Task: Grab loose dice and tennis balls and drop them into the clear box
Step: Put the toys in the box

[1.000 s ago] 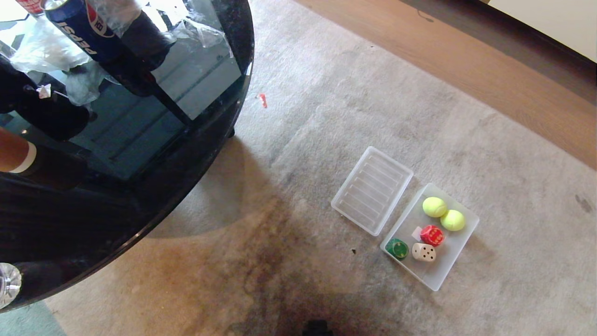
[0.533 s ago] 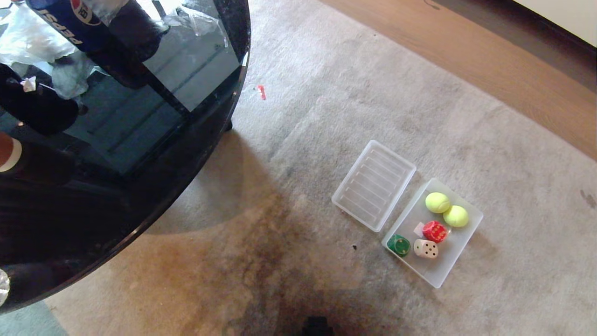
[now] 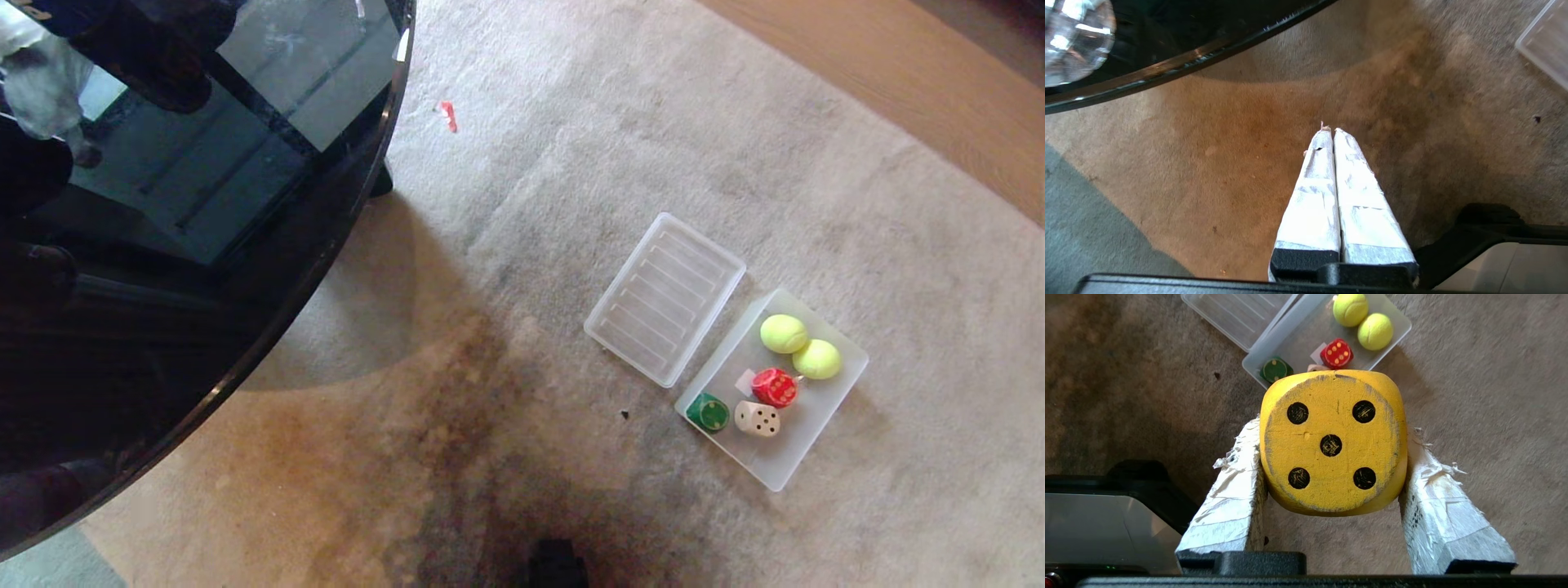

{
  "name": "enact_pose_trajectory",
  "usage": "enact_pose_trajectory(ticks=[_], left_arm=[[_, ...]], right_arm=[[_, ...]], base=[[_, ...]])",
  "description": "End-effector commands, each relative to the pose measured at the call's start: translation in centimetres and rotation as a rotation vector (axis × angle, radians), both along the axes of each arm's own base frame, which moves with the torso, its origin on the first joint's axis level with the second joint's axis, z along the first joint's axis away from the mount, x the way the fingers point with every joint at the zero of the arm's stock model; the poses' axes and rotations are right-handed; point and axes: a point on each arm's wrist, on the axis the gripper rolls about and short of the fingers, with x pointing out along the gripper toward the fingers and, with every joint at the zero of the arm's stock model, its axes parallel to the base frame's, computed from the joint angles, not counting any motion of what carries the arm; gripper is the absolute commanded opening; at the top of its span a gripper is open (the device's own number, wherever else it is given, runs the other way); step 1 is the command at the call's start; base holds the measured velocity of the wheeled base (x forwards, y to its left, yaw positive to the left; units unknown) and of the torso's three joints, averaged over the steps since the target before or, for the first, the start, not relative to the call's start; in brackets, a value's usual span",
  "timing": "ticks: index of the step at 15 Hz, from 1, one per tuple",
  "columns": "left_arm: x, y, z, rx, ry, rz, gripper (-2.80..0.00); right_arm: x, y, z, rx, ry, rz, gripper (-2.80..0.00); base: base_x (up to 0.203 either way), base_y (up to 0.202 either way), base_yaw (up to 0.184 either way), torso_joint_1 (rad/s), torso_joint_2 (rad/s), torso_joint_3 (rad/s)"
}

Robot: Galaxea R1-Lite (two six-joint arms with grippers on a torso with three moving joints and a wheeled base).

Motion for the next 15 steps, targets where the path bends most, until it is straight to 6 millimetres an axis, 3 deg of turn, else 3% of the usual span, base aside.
enact_pose_trajectory(ticks=[1,15], left_arm=[[0.01,0.0,-0.05,0.0,0.002,0.001,-2.8],[0.01,0.0,-0.05,0.001,0.002,0.001,-2.8]], right_arm=[[0.01,0.0,-0.01,-0.001,0.002,0.001,-2.8],[0.0,0.0,-0.02,-0.002,0.001,-0.001,-2.8]], base=[[0.0,0.0,0.0,0.0,0.0,-0.193],[0.0,0.0,0.0,0.002,0.0,-0.201]])
